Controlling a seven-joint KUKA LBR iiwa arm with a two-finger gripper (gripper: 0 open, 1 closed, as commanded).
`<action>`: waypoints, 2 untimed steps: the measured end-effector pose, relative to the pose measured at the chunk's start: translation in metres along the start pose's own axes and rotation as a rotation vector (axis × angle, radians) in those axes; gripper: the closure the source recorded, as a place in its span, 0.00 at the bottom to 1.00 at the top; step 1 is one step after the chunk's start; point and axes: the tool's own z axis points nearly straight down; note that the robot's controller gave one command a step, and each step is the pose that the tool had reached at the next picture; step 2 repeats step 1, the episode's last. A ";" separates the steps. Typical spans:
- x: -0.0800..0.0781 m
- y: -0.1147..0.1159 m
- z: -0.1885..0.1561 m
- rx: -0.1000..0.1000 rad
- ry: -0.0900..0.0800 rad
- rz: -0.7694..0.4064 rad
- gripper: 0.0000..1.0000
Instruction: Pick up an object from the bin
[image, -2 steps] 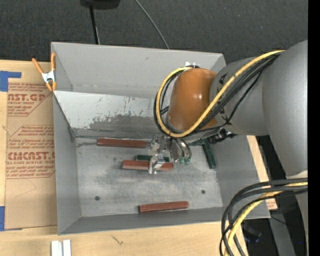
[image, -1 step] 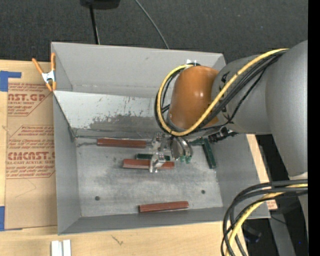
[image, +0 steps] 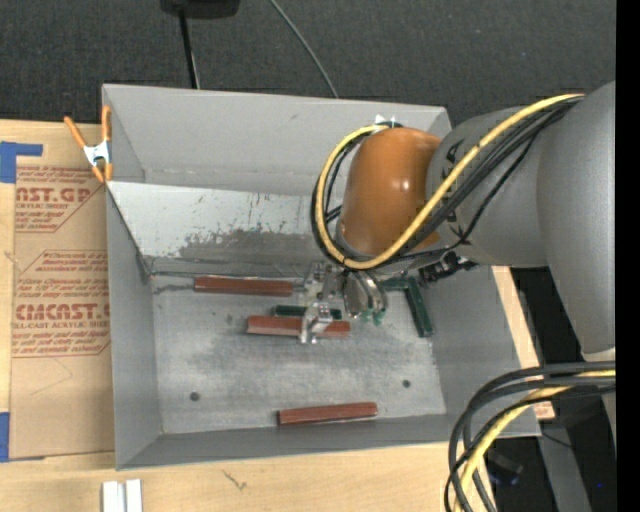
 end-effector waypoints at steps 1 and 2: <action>0.000 0.000 -0.006 0.000 0.000 0.000 1.00; 0.000 0.000 -0.006 0.000 0.000 0.000 1.00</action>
Offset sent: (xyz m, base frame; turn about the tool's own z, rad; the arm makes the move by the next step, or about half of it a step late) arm -0.0001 0.0000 0.0520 0.0000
